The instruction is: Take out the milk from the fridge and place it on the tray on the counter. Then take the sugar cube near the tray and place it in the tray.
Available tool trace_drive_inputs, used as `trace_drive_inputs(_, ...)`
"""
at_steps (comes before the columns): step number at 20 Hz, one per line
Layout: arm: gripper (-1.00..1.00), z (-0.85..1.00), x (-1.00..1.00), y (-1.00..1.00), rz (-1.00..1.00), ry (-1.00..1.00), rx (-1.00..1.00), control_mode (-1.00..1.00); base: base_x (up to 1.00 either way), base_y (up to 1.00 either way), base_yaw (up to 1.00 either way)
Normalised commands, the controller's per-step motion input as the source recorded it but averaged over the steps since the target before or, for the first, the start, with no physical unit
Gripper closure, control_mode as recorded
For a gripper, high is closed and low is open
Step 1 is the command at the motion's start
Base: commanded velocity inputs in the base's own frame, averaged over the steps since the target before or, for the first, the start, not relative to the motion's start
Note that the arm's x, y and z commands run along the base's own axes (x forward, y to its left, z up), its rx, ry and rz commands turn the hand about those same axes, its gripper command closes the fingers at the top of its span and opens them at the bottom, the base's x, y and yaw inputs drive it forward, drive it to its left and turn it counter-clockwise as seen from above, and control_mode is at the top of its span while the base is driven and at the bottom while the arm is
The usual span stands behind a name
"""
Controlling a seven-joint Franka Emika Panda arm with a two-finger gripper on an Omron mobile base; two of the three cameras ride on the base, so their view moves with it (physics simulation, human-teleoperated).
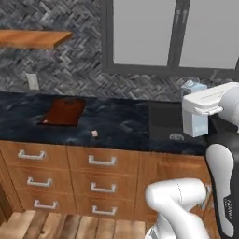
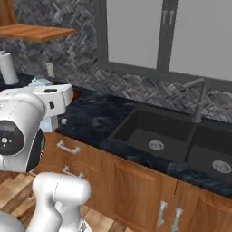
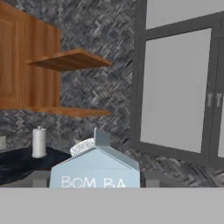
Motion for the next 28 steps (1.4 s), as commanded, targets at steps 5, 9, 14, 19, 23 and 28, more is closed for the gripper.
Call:
trace_drive_inputs(5, 1.0, 0.0, 0.0, 0.0, 0.0, 0.0, 0.0, 1.0, 0.15, 0.48, -0.82)
trace_drive_inputs(9, 1.0, 0.0, 0.0, 0.0, 0.0, 0.0, 0.0, 1.0, -0.04, 0.96, -0.58)
trace_drive_inputs(14, 1.0, 0.0, 0.0, 0.0, 0.0, 0.0, 0.0, 1.0, -0.35, 1.0, -0.41)
trace_drive_inputs(19, 1.0, 0.0, 0.0, 0.0, 0.0, 0.0, 0.0, 1.0, -0.75, 1.0, -0.08)
trace_drive_inputs(23, 1.0, 0.0, 0.0, 0.0, 0.0, 0.0, 0.0, 1.0, -0.34, 1.0, 0.05)
trace_drive_inputs(28, 1.0, 0.0, 0.0, 0.0, 0.0, 0.0, 0.0, 1.0, 0.35, 0.48, 0.29)
